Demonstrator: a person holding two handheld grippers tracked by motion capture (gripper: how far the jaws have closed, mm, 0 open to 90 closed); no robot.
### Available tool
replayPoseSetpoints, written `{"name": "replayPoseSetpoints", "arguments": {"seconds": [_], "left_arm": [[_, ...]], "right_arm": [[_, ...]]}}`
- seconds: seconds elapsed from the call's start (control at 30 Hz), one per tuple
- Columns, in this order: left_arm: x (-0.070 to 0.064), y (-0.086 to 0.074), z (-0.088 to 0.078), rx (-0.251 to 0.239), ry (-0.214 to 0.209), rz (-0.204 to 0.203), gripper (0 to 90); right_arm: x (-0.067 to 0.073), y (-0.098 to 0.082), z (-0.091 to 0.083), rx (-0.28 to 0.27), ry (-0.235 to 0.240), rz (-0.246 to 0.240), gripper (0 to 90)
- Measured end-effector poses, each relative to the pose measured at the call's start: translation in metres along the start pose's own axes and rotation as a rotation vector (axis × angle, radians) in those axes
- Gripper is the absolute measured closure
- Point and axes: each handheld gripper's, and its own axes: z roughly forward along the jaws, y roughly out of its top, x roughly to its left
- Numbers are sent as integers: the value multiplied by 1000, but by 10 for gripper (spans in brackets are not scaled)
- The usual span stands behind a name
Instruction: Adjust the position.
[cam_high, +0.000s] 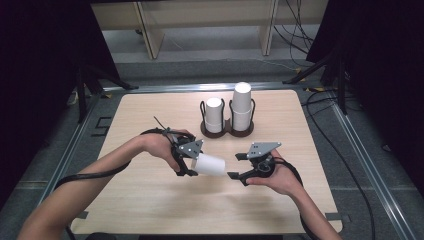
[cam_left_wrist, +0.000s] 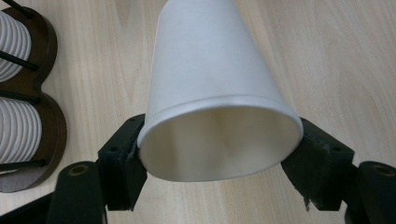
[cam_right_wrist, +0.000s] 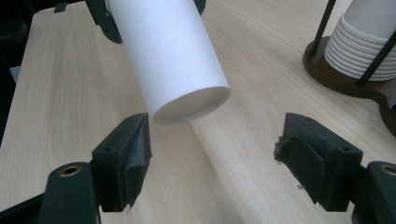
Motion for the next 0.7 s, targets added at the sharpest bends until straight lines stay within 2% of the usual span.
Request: {"name": "replayPoseSetpoints", "arguments": {"seconds": [0.27, 0.53, 0.57, 0.6, 0.7], "left_arm": [[0, 1, 2, 24, -12, 12, 276], [0, 3, 1, 28, -11, 3, 276], [1, 4, 1, 36, -10, 11, 276], [1, 4, 1, 37, -10, 10, 276], [2, 5, 1, 47, -11, 10, 276]], "right_arm": [[1, 5, 3, 13, 7, -6, 253], [2, 10, 7, 14, 20, -25, 256], [3, 11, 8, 11, 25, -16, 256], [2, 12, 8, 10, 26, -33, 256], [3, 14, 8, 17, 27, -36, 257]]}}
